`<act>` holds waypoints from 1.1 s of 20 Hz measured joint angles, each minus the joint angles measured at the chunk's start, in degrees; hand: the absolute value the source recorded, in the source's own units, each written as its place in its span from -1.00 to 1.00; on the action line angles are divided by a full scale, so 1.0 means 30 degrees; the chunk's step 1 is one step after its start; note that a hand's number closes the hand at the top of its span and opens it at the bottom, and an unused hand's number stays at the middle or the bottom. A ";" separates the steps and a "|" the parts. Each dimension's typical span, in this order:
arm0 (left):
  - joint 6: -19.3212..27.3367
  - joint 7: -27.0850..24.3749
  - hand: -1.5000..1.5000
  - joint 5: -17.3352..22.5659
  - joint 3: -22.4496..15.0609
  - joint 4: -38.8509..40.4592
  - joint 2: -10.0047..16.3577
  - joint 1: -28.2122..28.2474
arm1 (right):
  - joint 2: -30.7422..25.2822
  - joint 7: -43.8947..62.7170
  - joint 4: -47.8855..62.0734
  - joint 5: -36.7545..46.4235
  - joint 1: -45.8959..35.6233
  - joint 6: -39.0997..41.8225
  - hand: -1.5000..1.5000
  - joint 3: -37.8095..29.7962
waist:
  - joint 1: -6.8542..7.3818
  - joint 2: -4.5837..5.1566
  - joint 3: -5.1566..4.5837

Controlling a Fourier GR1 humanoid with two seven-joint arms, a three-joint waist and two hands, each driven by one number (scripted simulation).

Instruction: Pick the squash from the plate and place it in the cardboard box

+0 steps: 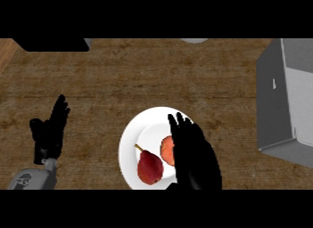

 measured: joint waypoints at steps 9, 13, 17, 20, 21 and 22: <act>-0.0289 0.0322 0.00 -0.0198 0.0280 -0.0206 -0.0027 0.0003 | 0.0109 0.0987 0.2166 -0.0587 -0.1450 -0.1031 -1.00 0.0561 | 0.0091 -0.0004 0.0001; -0.0351 0.0523 0.00 -0.0300 0.0312 -0.0393 -0.0157 0.0114 | 0.0112 0.1024 0.2816 -0.0990 -0.1847 -0.1282 -1.00 0.0197 | 0.0068 -0.0008 0.0002; -0.0160 0.0352 0.00 -0.0603 0.0374 0.0064 -0.0489 -0.0294 | 0.0122 0.0858 0.3828 -0.1280 -0.2348 -0.1316 -1.00 -0.0322 | 0.0026 0.0007 0.0000; -0.0099 0.0374 0.00 -0.0744 0.0324 -0.0074 -0.0724 -0.0206 | 0.0130 0.0793 0.4372 -0.1169 -0.2169 -0.1363 -1.00 -0.0175 | 0.0020 0.0000 0.0003; -0.0183 0.0410 0.00 -0.0751 0.0365 -0.0274 -0.0624 -0.0021 | 0.0132 0.0712 0.4478 -0.1102 -0.2167 -0.1279 -1.00 -0.0361 | 0.0026 -0.0008 0.0004; -0.0230 0.0364 0.00 -0.0779 0.0474 -0.0110 -0.0605 -0.0162 | 0.0135 0.0606 0.4568 -0.1053 -0.2124 -0.1243 -1.00 -0.0468 | 0.0003 -0.0007 0.0004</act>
